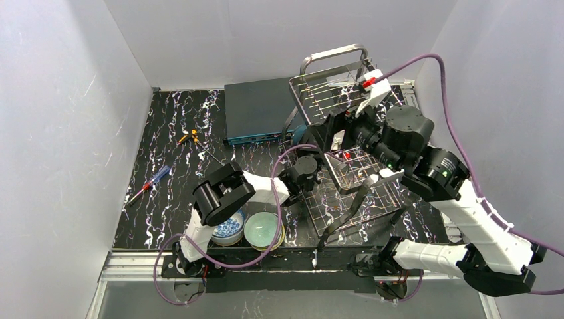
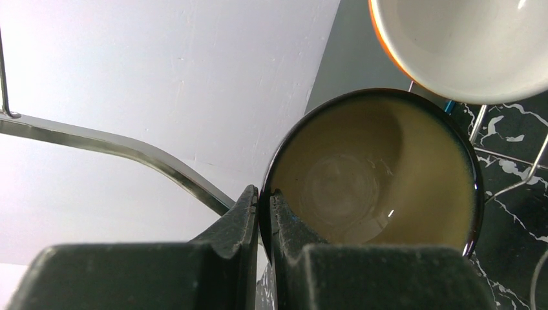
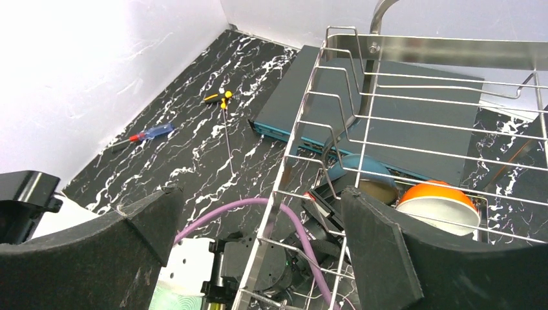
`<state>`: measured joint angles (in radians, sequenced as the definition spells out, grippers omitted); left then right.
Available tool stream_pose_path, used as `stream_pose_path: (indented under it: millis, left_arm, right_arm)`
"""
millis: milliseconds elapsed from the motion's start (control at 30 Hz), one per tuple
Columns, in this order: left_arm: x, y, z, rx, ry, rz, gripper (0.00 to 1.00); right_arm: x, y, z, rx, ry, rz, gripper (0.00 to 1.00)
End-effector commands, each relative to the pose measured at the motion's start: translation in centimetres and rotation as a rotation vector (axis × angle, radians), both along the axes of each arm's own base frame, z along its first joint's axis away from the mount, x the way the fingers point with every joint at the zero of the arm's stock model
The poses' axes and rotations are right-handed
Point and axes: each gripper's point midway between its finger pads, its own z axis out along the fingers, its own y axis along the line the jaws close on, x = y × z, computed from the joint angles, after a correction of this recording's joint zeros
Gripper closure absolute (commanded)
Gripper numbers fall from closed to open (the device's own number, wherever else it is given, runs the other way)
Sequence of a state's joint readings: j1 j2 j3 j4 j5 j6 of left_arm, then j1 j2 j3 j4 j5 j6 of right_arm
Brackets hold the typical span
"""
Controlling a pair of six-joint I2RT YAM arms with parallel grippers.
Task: Load the bowls into the dish rack
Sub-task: Place the bowl in the dish rack.
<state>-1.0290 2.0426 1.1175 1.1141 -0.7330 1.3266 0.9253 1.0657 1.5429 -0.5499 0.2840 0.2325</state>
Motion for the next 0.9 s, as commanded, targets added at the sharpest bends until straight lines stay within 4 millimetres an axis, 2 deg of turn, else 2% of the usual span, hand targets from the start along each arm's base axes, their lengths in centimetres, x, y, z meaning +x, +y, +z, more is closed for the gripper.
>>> stream_pose_path:
  millis: [0, 500, 667, 867]
  left_arm:
    - [-0.3, 1.4, -0.3, -0.01, -0.014, 0.067, 1.0]
    - [-2.0, 0.7, -1.0, -0.015, -0.007, 0.074, 1.0]
    - [-2.4, 0.4, -0.3, -0.047, -0.016, 0.071, 1.0]
    - [-4.3, -0.9, -0.8, -0.047, -0.008, 0.048, 1.0]
  right_arm:
    - [-0.7, -0.6, 3.5, 0.096, -0.079, 0.011, 0.01]
    - [-0.9, -0.8, 3.5, 0.102, -0.08, 0.012, 0.01]
    - [-1.0, -1.0, 3.5, 0.107, -0.077, 0.009, 0.01]
    - [-1.0, -1.0, 3.5, 0.11, -0.079, 0.008, 0.01]
